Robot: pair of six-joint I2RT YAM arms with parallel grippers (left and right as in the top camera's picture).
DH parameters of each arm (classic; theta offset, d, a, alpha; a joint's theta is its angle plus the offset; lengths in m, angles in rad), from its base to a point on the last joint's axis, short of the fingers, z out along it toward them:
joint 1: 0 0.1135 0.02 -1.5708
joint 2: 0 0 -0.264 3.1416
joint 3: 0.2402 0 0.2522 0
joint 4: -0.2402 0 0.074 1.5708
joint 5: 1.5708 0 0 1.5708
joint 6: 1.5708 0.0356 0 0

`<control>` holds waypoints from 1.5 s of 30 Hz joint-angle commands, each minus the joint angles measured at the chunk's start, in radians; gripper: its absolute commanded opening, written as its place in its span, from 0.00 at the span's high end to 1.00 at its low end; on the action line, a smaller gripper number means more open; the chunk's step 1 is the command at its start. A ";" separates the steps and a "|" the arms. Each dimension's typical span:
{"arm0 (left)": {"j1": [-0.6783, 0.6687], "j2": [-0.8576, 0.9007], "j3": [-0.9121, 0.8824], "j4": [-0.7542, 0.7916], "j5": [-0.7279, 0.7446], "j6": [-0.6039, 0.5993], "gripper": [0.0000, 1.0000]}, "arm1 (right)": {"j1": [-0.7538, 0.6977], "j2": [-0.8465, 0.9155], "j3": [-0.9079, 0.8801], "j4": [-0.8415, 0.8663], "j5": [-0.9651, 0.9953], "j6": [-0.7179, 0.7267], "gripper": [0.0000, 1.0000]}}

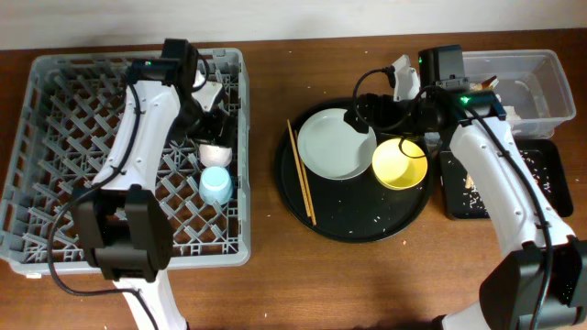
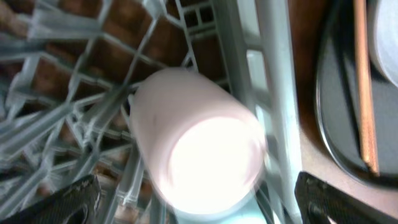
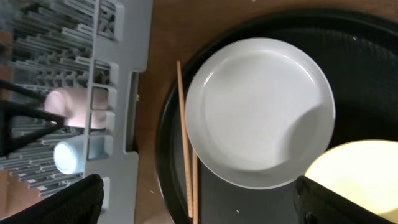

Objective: Sort waste into correct bins and load items into the dishwasher rack
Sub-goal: 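Place the pink cup in the rack behind the blue cup with the left gripper, then grasp the yellow bowl with the left gripper and lift it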

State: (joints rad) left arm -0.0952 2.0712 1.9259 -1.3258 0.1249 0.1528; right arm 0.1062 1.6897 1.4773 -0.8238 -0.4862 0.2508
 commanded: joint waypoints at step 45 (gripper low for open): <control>-0.158 0.081 0.396 -0.020 0.118 -0.165 0.01 | 0.129 0.254 -0.008 -0.138 0.577 -0.007 0.58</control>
State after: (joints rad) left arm -0.2527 2.1517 2.3096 -1.3426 0.2462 -0.0017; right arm 0.2302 1.9411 1.4734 -0.9779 0.0856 0.2359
